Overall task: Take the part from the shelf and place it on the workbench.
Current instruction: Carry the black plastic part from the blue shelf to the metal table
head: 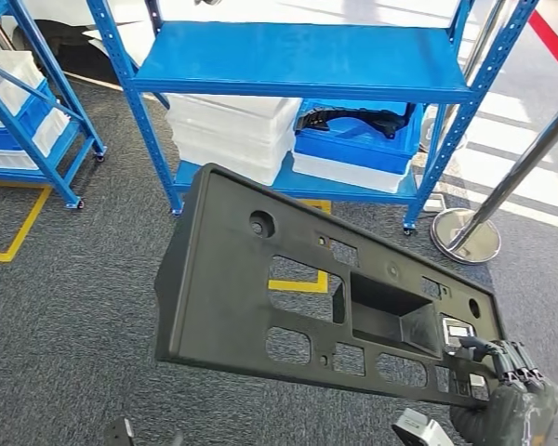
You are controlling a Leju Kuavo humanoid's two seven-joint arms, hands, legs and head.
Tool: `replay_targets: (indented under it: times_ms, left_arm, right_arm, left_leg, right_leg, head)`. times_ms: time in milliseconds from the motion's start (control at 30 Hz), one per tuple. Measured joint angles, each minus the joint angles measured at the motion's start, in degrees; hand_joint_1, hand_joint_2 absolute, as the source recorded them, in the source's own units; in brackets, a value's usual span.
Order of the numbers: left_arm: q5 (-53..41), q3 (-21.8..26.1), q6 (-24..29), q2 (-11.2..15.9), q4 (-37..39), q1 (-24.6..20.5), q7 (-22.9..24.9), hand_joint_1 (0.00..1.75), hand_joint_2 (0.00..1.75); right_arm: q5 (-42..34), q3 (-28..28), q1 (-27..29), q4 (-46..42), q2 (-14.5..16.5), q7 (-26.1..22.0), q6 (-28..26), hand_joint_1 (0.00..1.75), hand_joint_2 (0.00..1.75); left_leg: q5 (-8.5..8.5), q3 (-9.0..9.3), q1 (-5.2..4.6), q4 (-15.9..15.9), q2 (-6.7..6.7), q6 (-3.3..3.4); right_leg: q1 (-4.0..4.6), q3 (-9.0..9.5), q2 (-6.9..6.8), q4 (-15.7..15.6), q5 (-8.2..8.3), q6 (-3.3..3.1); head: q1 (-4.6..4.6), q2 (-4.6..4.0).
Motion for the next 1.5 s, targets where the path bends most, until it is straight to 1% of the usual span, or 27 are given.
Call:
replay_targets:
  times_ms: [33, 67, 100, 167, 233, 300, 367, 433, 500, 567, 600, 633, 700, 733, 800, 867, 933, 1000, 1067, 1100, 1133, 1200, 1233, 1300, 1367, 1433, 1500]
  left_arm:
    - [0.00, 0.02, 0.01, 0.01, -0.01, 0.06, 0.01, 0.00, 1.75]
    - [0.00, 0.03, 0.01, 0.01, -0.01, 0.09, 0.02, 0.00, 1.75]
    - [0.00, 0.03, 0.02, 0.01, -0.01, 0.10, 0.02, 0.00, 1.75]
    - [0.00, 0.03, 0.02, 0.02, 0.00, 0.10, 0.02, 0.00, 1.75]
    - [-0.01, 0.04, 0.02, 0.03, 0.00, 0.11, 0.03, 0.00, 1.75]
    - [0.02, 0.05, 0.02, 0.03, -0.01, 0.13, 0.08, 0.00, 1.75]
    - [0.03, 0.07, 0.03, -0.01, -0.01, 0.09, 0.11, 0.00, 1.75]
    - [0.01, 0.07, 0.03, -0.05, -0.01, 0.01, 0.10, 0.00, 1.75]
    - [0.01, 0.08, 0.02, -0.03, -0.01, 0.04, 0.09, 0.00, 1.75]
    - [0.01, 0.09, 0.02, -0.01, -0.01, 0.15, 0.05, 0.00, 1.75]
    - [0.01, 0.09, 0.02, 0.00, -0.01, 0.16, 0.03, 0.00, 1.75]
    - [0.00, 0.09, 0.02, -0.01, -0.01, 0.12, 0.02, 0.00, 1.75]
    - [0.00, 0.09, 0.03, -0.04, -0.01, 0.00, 0.01, 0.00, 1.75]
    - [0.00, 0.09, 0.04, -0.04, -0.01, -0.03, 0.01, 0.00, 1.75]
    - [0.00, 0.10, 0.07, -0.06, -0.01, 0.01, 0.02, 0.00, 1.75]
    - [0.00, 0.11, 0.09, -0.09, -0.01, -0.01, 0.03, 0.00, 1.75]
    - [0.00, 0.12, 0.08, -0.10, -0.01, -0.04, 0.00, 0.00, 1.75]
    - [0.00, 0.15, 0.09, -0.07, -0.01, 0.07, -0.02, 0.00, 1.75]
    - [0.00, 0.20, 0.10, -0.03, -0.01, 0.22, -0.02, 0.00, 1.75]
    - [0.00, 0.23, 0.11, -0.02, -0.01, 0.28, -0.01, 0.00, 1.75]
    - [0.00, 0.26, 0.12, -0.01, -0.01, 0.30, -0.02, 0.00, 1.75]
    - [0.00, 0.33, 0.13, 0.01, -0.01, 0.29, -0.02, 0.00, 1.75]
    - [-0.01, 0.40, 0.14, 0.02, -0.01, 0.27, -0.03, 0.00, 1.75]
    - [-0.02, 0.60, 0.19, 0.03, -0.01, 0.24, -0.03, 0.00, 1.75]
    - [-0.01, 0.80, 0.22, 0.01, -0.01, 0.16, -0.03, 0.00, 1.75]
    - [0.00, 0.95, 0.22, -0.02, -0.01, 0.07, -0.05, 0.00, 1.75]
    - [0.00, 1.03, 0.22, -0.03, -0.01, 0.15, -0.06, 0.00, 1.75]
  right_arm:
    - [-0.09, 0.01, 0.06, 0.02, 0.00, -0.02, 0.00, 1.75, 1.75]
    - [-0.19, 0.00, 0.11, 0.03, -0.01, -0.05, 0.00, 1.75, 1.75]
    - [-0.30, -0.01, 0.16, 0.04, -0.01, -0.12, 0.00, 1.75, 1.75]
    - [-0.49, -0.02, 0.25, 0.03, -0.01, -0.29, 0.00, 1.75, 1.75]
    - [-0.67, -0.06, 0.27, -0.02, 0.01, -0.46, -0.01, 1.75, 1.75]
    - [-0.96, -0.12, 0.46, -0.12, 0.02, -0.72, -0.03, 1.75, 1.75]
    - [-1.42, -0.23, 0.75, -0.28, 0.01, -1.08, -0.05, 1.75, 1.75]
    - [-1.87, -0.37, 0.78, -0.49, -0.01, -1.41, -0.07, 1.75, 1.75]
    - [-2.24, -0.48, 0.75, -0.58, 0.01, -1.74, -0.07, 1.75, 1.75]
    - [-2.56, -0.66, 0.88, -0.58, 0.02, -2.08, -0.07, 1.75, 1.75]
    - [-2.68, -0.82, 0.98, -0.58, 0.03, -2.24, -0.07, 1.75, 1.75]
    - [-2.79, -1.01, 1.07, -0.61, 0.04, -2.37, -0.07, 1.75, 1.75]
    - [-2.99, -1.42, 1.15, -0.85, 0.12, -2.78, -0.07, 1.75, 1.75]
    - [-3.12, -1.61, 1.15, -1.06, 0.25, -3.10, -0.07, 1.75, 1.75]
    - [-3.60, -2.21, 1.29, -1.51, 0.67, -4.06, -0.07, 1.75, 1.75]
    - [-4.37, -3.12, 1.65, -2.04, 1.32, -5.22, -0.08, 1.75, 1.75]
    - [-5.12, -3.98, 1.73, -2.61, 2.04, -6.17, -0.11, 1.75, 1.75]
    - [-5.76, -4.51, 1.70, -2.90, 2.70, -6.92, -0.13, 1.75, 1.75]
    - [-6.41, -5.09, 1.80, -2.97, 3.33, -7.66, -0.13, 1.75, 1.75]
    - [-6.75, -5.45, 1.85, -3.04, 3.64, -8.05, -0.13, 1.75, 1.75]
    - [-7.04, -5.82, 1.91, -3.14, 3.94, -8.45, -0.13, 1.75, 1.75]
    - [-7.56, -6.45, 1.98, -3.36, 4.52, -9.18, -0.13, 1.75, 1.75]
    - [-7.77, -6.72, 1.99, -3.46, 4.76, -9.48, -0.13, 1.75, 1.75]
    - [-8.16, -7.22, 2.12, -3.72, 5.21, -9.98, -0.14, 1.75, 1.75]
    - [-8.52, -7.76, 2.48, -4.00, 5.54, -10.45, -0.15, 1.75, 1.75]
    - [-8.83, -8.33, 2.65, -4.26, 5.86, -10.95, -0.16, 1.75, 1.75]
    - [-9.12, -8.67, 2.55, -4.44, 6.16, -11.37, -0.17, 1.75, 1.75]
  left_leg:
    - [-1.27, -1.07, 0.02, 3.19, -0.11, -0.08]
    - [-1.43, -1.34, 0.02, 4.60, -0.17, -0.12]
    - [-0.51, -0.61, 0.04, 3.81, -0.23, -0.11]
    - [3.07, 3.07, 0.17, -2.86, -1.10, 0.03]
    - [5.03, 5.85, 0.36, -8.73, -2.63, 0.22]
    - [4.93, 6.17, 0.31, -10.12, -3.07, 0.48]
    - [5.17, 6.02, 0.37, -10.39, -2.28, 1.06]
    - [5.50, 5.98, 0.56, -10.63, -1.28, 1.67]
    - [5.56, 5.89, 0.49, -10.63, -0.14, 1.89]
    - [5.56, 5.84, 0.41, -10.61, 1.08, 1.90]
    - [5.55, 5.85, 0.39, -10.60, 1.65, 1.89]
    - [5.54, 5.89, 0.39, -10.60, 2.17, 1.87]
    - [5.49, 5.97, 0.28, -10.61, 3.06, 1.71]
    - [5.48, 5.93, 0.18, -10.59, 3.42, 1.50]
    - [5.48, 5.83, 0.05, -10.61, 4.22, 0.95]
    - [5.28, 5.88, 0.21, -10.62, 4.73, 0.30]
    - [3.38, 5.12, 0.42, -8.47, 3.02, -0.13]
    - [-0.28, 2.44, 0.48, -2.08, 0.59, -0.21]
    - [-2.42, -0.27, 0.44, 4.11, -0.22, -0.24]
    - [-1.99, -0.55, 0.44, 4.72, -0.37, -0.22]
    - [-0.47, 0.19, 0.46, 3.08, -0.52, -0.17]
    - [3.55, 3.29, 0.64, -3.93, -2.03, -0.02]
    - [4.72, 4.64, 0.82, -7.14, -3.01, -0.02]
    - [5.05, 5.59, 0.86, -9.74, -4.19, 0.01]
    - [5.16, 5.60, 0.77, -10.08, -3.35, 0.38]
    - [5.43, 5.66, 0.88, -10.38, -2.18, 0.89]
    - [5.48, 5.70, 0.86, -10.49, -0.79, 1.21]
  right_leg:
    - [0.07, -0.26, 0.31, 0.09, 0.16, -0.08]
    - [0.12, -0.49, 0.65, 0.22, 0.28, -0.08]
    - [0.13, -0.67, 1.05, 0.40, 0.35, -0.06]
    - [0.11, -1.00, 1.94, 0.96, 0.31, 0.10]
    - [0.24, -1.78, 2.82, 1.87, 0.25, 0.54]
    - [0.26, -2.71, 3.59, 2.40, 0.50, 1.21]
    - [0.15, -3.23, 3.84, 2.66, 0.46, 1.79]
    - [0.04, -4.48, 2.48, 5.58, -1.69, 2.41]
    - [-0.29, -7.39, 0.93, 12.64, -5.53, 3.12]
    - [-0.59, -9.54, 0.48, 18.14, -7.32, 3.55]
    - [-0.67, -9.19, 0.30, 17.91, -6.64, 3.65]
    - [-0.70, -7.75, -0.05, 15.36, -5.02, 3.65]
    - [-0.44, -3.53, -1.97, 7.20, -1.56, 3.34]
    - [-0.19, -2.08, -2.85, 4.14, -0.66, 3.00]
    - [0.36, -1.48, -3.38, 2.07, -0.55, 2.35]
    - [0.42, -1.72, -2.37, 1.67, -0.15, 1.55]
    - [0.24, -1.72, -1.32, 1.05, 0.47, 0.60]
    - [0.18, -1.86, -0.16, 0.82, 0.84, 0.05]
    - [0.32, -2.04, 1.25, 0.91, 0.96, -0.13]
    - [0.37, -2.09, 2.03, 1.01, 0.98, -0.15]
    - [0.39, -2.11, 2.83, 1.16, 0.97, -0.14]
    - [0.44, -2.20, 4.39, 1.68, 0.81, 0.11]
    - [0.49, -2.45, 5.11, 2.07, 0.72, 0.30]
    - [0.43, -3.19, 6.23, 2.58, 0.79, 0.86]
    - [0.17, -3.77, 6.91, 2.77, 0.90, 1.37]
    - [0.19, -4.68, 4.93, 4.65, -0.47, 1.90]
    - [0.07, -7.42, 1.77, 10.70, -3.80, 2.55]
  head:
    - [-0.01, 0.00]
    - [-0.01, 0.00]
    - [-0.01, 0.01]
    - [-0.01, 0.01]
    - [0.01, 0.01]
    - [0.03, 0.01]
    - [0.07, 0.01]
    - [0.16, 0.02]
    - [0.21, 0.01]
    - [0.20, 0.00]
    - [0.21, -0.01]
    - [0.20, 0.00]
    - [0.21, 0.01]
    - [0.19, 0.01]
    - [0.14, 0.01]
    - [0.12, 0.00]
    - [0.09, -0.01]
    - [0.03, 0.00]
    - [0.03, 0.01]
    - [0.03, 0.01]
    - [0.04, 0.00]
    - [0.05, 0.00]
    - [0.08, 0.01]
    - [0.10, 0.01]
    - [0.09, 0.00]
    - [0.21, 0.00]
    - [0.32, 0.01]
